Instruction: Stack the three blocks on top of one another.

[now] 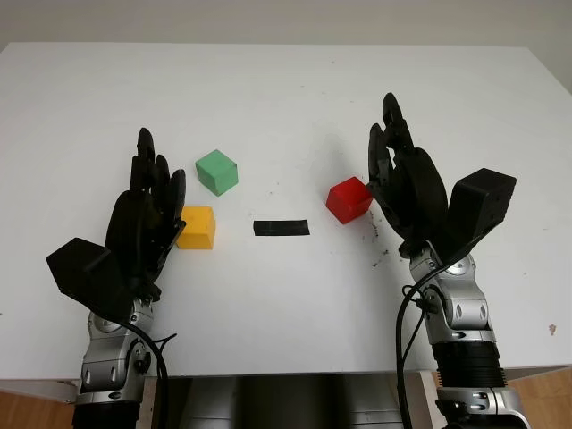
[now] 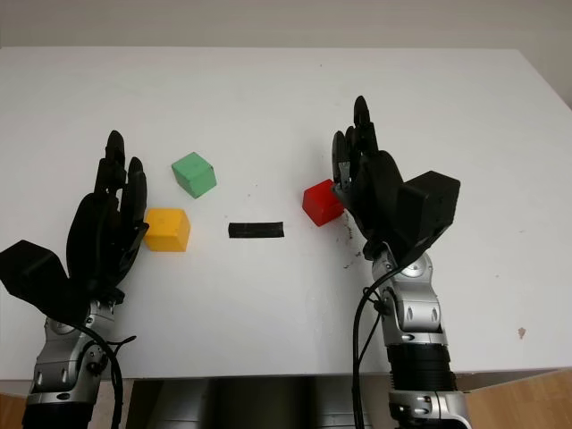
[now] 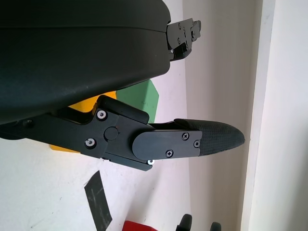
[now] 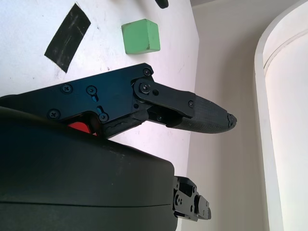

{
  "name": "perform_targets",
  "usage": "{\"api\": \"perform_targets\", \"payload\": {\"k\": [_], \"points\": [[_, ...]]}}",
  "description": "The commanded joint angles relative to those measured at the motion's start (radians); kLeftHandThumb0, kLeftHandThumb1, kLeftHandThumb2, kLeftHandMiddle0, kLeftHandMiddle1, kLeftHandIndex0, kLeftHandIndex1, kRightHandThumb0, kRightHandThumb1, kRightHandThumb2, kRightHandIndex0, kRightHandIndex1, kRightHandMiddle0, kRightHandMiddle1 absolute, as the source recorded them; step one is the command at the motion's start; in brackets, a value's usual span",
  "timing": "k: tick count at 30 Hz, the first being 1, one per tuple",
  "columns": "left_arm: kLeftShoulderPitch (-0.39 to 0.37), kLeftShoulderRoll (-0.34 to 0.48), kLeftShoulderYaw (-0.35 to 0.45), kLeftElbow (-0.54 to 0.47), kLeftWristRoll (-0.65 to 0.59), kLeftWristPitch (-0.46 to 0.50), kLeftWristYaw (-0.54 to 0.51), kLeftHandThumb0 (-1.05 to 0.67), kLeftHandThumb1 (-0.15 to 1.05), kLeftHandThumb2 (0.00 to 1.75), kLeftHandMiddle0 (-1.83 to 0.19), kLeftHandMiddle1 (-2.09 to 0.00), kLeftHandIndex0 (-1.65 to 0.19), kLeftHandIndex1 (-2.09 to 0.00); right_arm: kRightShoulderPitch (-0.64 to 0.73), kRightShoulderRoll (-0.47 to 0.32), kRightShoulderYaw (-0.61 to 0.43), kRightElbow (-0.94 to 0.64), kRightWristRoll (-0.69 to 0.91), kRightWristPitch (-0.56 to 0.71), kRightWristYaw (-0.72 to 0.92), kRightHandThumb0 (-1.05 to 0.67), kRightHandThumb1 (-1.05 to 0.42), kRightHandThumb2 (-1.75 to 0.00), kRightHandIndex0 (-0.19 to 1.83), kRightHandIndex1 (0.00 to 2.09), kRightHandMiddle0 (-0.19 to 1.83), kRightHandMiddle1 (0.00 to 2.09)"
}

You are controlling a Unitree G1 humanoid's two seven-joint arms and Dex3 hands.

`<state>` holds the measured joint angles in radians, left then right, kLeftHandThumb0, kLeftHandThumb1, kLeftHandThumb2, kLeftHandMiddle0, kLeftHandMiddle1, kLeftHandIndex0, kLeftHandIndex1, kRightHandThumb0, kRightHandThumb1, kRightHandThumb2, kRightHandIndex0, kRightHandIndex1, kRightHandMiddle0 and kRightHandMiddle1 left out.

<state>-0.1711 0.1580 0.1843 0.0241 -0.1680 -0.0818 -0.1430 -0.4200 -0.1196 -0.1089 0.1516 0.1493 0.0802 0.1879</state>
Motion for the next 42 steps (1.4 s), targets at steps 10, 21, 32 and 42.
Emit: {"api": "perform_targets", "payload": {"k": [10, 21, 32, 42], "points": [[-0.052, 0.010, 0.004, 0.038, -0.013, -0.008, -0.016, -0.76, 1.05, 0.51, 0.19, 0.00, 0.19, 0.00, -0.075, -0.029, -0.006, 0.057, 0.003, -0.014, 0.018, -0.66, -1.05, -0.64, -0.19, 0.00, -0.19, 0.00], [-0.056, 0.020, 0.032, 0.002, -0.020, 0.008, 0.013, -0.76, 1.05, 0.47, 0.19, 0.00, 0.19, 0.00, -0.351, -0.340, 0.038, 0.243, -0.163, -0.162, 0.180, -0.52, -0.93, -0.04, 0.21, 0.31, -0.13, 0.81], [-0.021, 0.071, 0.054, -0.062, -0.027, 0.034, -0.009, -0.75, 1.05, 0.47, 0.19, 0.00, 0.19, 0.00, -0.541, -0.567, 0.231, 0.460, -0.424, -0.444, 0.406, -0.58, -0.73, -0.06, 0.30, 0.18, 0.27, 0.27], [-0.028, 0.070, 0.063, -0.068, -0.049, 0.045, -0.023, -0.73, 1.05, 0.47, 0.19, 0.00, 0.19, 0.00, -0.472, -0.662, 0.370, 0.304, -0.681, -0.550, 0.406, -0.58, -0.78, -0.05, 0.28, 0.10, 0.30, 0.10]]}}
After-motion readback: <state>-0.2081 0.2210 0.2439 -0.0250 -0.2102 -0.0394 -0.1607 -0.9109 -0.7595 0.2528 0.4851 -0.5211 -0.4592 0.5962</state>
